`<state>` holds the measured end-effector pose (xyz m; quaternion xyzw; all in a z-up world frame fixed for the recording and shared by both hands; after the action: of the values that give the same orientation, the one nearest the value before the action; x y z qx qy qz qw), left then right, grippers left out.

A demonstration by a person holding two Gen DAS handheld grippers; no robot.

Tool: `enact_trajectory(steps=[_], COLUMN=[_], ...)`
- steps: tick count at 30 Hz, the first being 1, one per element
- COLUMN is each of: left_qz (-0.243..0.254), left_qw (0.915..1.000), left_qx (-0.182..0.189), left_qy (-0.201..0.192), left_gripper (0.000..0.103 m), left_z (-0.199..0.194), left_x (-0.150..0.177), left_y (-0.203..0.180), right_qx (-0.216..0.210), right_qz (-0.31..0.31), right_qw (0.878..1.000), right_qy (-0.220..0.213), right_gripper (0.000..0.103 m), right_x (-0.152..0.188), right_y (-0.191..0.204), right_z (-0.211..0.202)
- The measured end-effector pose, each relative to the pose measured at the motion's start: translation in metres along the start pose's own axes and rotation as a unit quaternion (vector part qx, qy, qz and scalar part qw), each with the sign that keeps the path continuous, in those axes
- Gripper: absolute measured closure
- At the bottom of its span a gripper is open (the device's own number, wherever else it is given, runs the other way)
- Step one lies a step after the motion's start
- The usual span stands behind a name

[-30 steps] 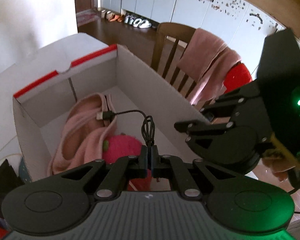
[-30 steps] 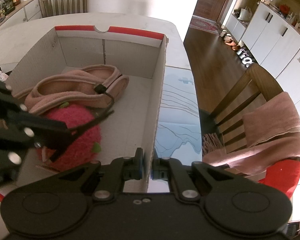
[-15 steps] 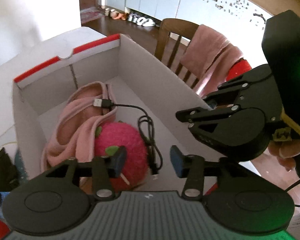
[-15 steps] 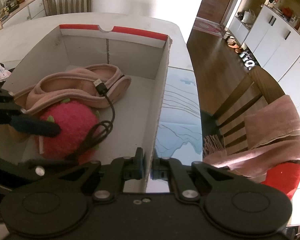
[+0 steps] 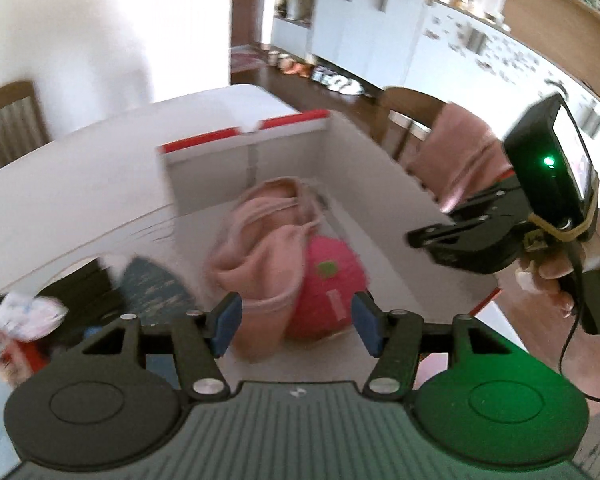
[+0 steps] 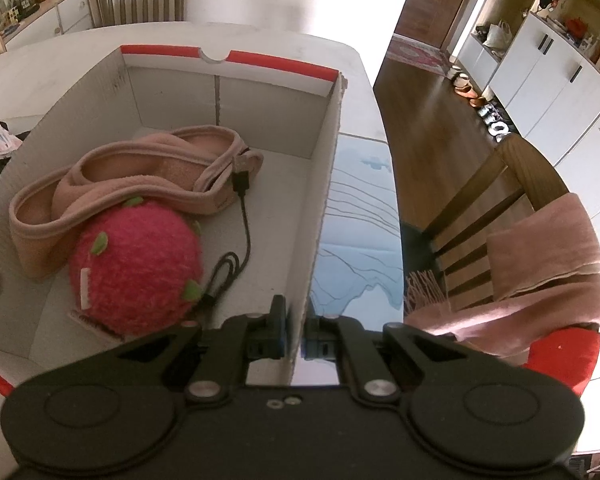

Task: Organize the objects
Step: 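Return the left gripper to the pile and grasp the white floral packet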

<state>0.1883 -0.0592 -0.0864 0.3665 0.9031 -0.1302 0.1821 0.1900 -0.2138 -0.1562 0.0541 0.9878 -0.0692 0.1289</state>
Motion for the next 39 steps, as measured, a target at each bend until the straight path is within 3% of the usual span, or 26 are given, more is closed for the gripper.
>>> enact_trajectory(steps=[12, 22, 26, 33, 34, 36, 39], left_qz=[-0.098, -0.127, -0.158, -0.201, -0.201, -0.197, -0.186], left_qw=[0.9934, 0.9869, 0.9849, 0.9773, 0.9769, 0.9771, 0.9770], left_qx=[-0.051, -0.095, -0.069, -0.067, -0.070, -0.078, -0.096], left_qy=[-0.028, -0.028, -0.017, 0.010, 0.013, 0.025, 0.043], left_gripper=[0.040, 0.040, 0.040, 0.041, 0.042, 0.055, 0.065], left_z=[-0.037, -0.028, -0.015, 0.004, 0.005, 0.010, 0.018], left_x=[0.050, 0.050, 0.043, 0.023, 0.021, 0.015, 0.012], left_y=[0.104, 0.169, 0.187, 0.214, 0.216, 0.218, 0.219], right_qx=[0.018, 0.034, 0.039, 0.048, 0.049, 0.051, 0.052], right_qz=[0.018, 0.030, 0.032, 0.034, 0.034, 0.034, 0.036], right_qw=[1.000, 0.999, 0.998, 0.998, 0.998, 0.998, 0.997], right_qy=[0.015, 0.026, 0.028, 0.032, 0.032, 0.033, 0.034], right_gripper=[0.096, 0.095, 0.095, 0.094, 0.094, 0.093, 0.093], right_x=[-0.001, -0.001, -0.002, -0.003, -0.003, -0.004, -0.004], right_y=[0.003, 0.008, 0.009, 0.011, 0.012, 0.012, 0.013], right_z=[-0.001, -0.001, -0.002, -0.001, -0.001, 0.000, 0.000])
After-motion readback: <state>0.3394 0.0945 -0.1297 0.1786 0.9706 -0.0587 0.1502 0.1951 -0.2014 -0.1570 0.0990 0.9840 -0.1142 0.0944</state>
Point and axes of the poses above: each gripper's, at about its wrist camera, not at the fingertips, and z roughly the way its jaws point, y to its left, x to its underside, the point moved 4 cm from there along z, roughly the way its jaws point, and after that the axes turned 12 degrees about y, right-handed, at the moved point
